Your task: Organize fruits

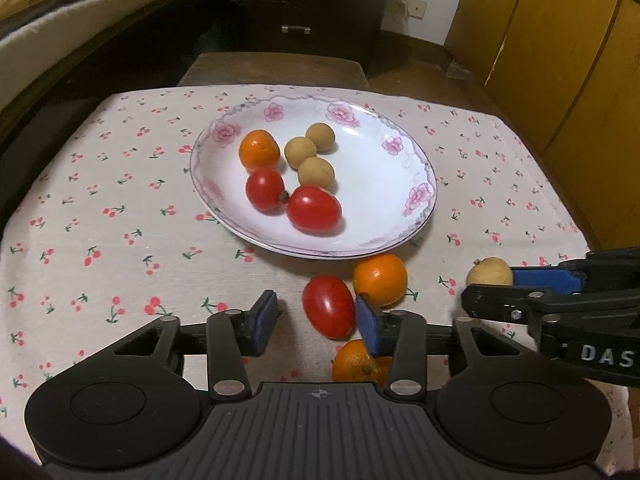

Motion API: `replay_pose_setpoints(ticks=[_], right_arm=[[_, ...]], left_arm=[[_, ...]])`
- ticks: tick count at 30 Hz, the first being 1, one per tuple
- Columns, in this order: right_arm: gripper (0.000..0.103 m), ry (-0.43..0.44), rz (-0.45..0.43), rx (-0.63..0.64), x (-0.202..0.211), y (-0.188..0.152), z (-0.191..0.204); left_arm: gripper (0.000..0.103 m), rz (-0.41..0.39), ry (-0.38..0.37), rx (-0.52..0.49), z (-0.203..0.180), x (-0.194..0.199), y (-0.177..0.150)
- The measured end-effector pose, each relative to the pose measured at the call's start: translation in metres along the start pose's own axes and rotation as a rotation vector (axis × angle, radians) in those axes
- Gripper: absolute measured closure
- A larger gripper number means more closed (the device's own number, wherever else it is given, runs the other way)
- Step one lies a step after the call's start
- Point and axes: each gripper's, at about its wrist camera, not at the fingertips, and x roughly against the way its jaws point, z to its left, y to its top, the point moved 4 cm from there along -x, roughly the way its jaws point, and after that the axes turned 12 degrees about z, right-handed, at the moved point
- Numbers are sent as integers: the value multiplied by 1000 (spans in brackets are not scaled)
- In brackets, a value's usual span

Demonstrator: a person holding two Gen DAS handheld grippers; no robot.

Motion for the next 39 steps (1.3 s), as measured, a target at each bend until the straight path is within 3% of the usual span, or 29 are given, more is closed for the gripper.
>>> replay_pose_setpoints(ticks=[5,25,39], right_arm=[[72,1,-2,-5,1,-1,-2],[72,5,-41,22,7,17,14],[72,21,-55,19,-13,50,13]], left_arm=[[66,3,10,3,-1,-2,0],[67,-56,-42,34,5,36,2],[67,-69,-30,64,12,24,28]])
